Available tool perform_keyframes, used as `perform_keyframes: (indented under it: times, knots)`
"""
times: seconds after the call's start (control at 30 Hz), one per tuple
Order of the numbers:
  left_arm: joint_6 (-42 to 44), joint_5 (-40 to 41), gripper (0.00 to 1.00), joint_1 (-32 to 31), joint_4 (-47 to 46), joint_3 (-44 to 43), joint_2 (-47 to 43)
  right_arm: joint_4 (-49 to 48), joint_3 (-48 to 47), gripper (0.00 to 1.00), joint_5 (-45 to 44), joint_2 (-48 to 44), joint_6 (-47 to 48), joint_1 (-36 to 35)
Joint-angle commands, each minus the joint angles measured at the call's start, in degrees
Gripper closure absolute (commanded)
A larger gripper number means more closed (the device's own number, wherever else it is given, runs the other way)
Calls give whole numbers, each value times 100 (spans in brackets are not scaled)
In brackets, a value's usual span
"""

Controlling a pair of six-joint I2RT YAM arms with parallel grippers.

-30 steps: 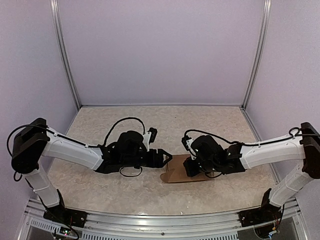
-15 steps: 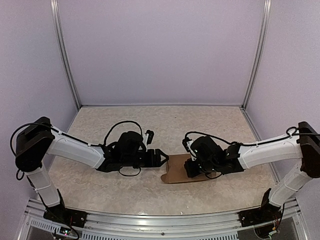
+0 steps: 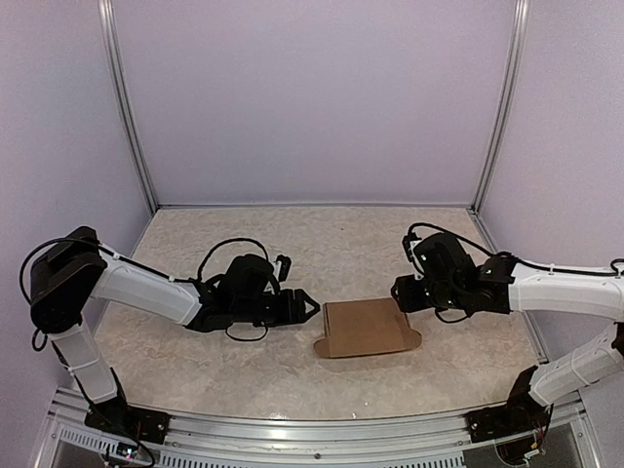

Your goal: Fold the paper box

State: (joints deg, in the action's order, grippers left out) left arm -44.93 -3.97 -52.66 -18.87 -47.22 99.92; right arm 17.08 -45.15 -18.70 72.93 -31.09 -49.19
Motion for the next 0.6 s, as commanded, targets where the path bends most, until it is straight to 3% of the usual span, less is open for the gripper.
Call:
perform_keyframes:
  times: [0.0,0.27,0.57]
  knots:
    - [-101,-381,33,46,163,-157,158,510,186,51,519,-41,-82,548]
    - [-226,-605,27,54,233,-226,306,-208,744,49,2106,20,-259,1332]
    - [-475,-925,18,64,104,-194,430,-877,1025,54,3032,328,-453,1809]
